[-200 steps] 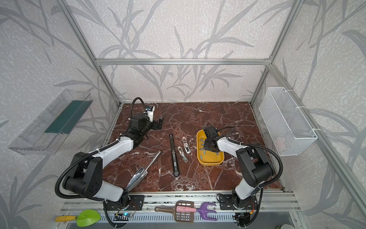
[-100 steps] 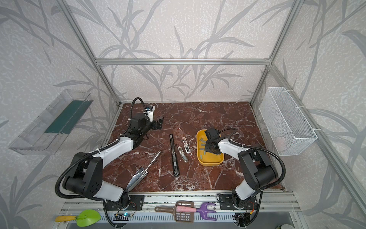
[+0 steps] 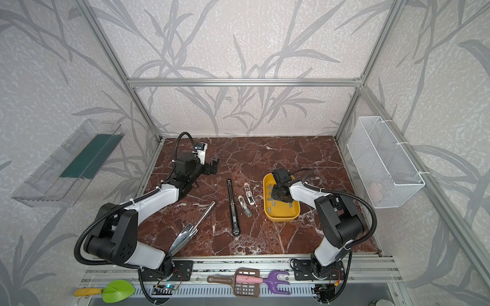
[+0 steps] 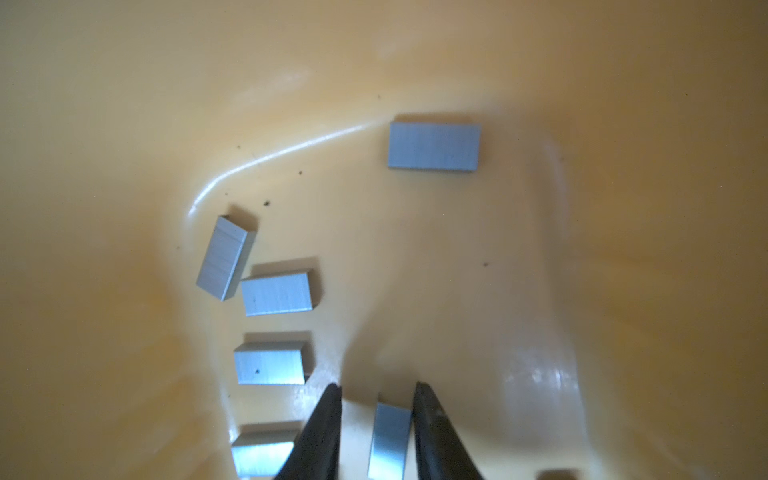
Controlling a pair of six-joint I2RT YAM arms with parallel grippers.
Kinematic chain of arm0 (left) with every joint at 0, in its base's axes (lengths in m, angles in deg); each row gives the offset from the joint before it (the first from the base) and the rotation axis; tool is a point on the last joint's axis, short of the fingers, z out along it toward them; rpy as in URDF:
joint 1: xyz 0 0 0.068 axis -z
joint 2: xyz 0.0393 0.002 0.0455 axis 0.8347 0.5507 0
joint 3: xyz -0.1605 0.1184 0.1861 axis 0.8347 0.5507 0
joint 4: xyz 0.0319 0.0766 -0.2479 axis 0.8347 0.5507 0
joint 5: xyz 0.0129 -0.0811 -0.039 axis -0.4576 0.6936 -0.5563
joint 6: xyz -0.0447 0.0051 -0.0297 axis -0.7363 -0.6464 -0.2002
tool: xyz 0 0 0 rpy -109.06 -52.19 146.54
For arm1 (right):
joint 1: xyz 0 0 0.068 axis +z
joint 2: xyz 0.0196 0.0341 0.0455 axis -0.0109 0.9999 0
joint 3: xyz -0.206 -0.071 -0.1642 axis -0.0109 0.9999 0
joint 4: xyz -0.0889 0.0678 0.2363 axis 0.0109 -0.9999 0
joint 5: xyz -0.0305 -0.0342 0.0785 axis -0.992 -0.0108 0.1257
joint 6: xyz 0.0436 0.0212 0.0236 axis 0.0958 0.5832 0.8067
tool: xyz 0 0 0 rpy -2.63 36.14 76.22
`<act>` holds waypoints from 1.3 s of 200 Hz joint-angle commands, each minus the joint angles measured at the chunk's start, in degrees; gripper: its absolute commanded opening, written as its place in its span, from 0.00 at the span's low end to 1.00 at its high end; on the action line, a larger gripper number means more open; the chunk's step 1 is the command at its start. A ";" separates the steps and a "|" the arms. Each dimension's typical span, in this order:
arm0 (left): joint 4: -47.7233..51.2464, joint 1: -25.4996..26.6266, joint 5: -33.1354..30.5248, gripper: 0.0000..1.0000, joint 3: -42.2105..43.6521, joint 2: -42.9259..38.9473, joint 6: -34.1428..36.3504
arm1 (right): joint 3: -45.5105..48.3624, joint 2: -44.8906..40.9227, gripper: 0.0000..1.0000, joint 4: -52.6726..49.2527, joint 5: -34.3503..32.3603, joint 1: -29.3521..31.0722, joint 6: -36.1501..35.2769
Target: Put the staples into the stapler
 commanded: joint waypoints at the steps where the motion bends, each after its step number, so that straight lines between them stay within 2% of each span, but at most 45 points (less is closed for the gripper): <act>1: -1.74 -0.16 0.30 0.99 0.54 -1.95 0.93 | -0.38 2.65 0.30 -6.87 -1.79 0.72 -0.20; 35: -1.99 -0.16 0.47 0.99 0.61 -1.73 0.86 | -2.22 4.22 0.30 -11.42 -6.00 2.62 -0.02; 64: -2.39 -0.16 0.56 0.99 1.00 -1.87 0.82 | -2.95 5.70 0.30 -12.54 -6.80 3.02 0.13; 85: -2.80 -0.16 0.38 0.99 1.38 -1.96 0.76 | -3.70 6.93 0.21 -12.58 -6.15 2.97 -0.11; 178: -2.89 -0.16 0.43 0.99 1.89 -2.25 0.06 | -4.02 7.82 0.10 -11.17 -5.08 3.09 -0.88; 203: -0.56 -0.16 -0.84 0.99 1.25 -3.06 -1.28 | -4.60 5.31 0.08 -10.97 -6.72 3.09 -2.09; 219: 1.63 -0.17 -1.85 0.99 0.72 -3.81 -2.55 | -4.05 2.56 0.07 -9.54 -7.64 3.06 -6.12; 260: 9.48 -0.51 -2.29 0.99 -0.52 -6.16 -8.15 | 0.55 -11.20 0.05 -3.25 -6.03 3.43 -11.79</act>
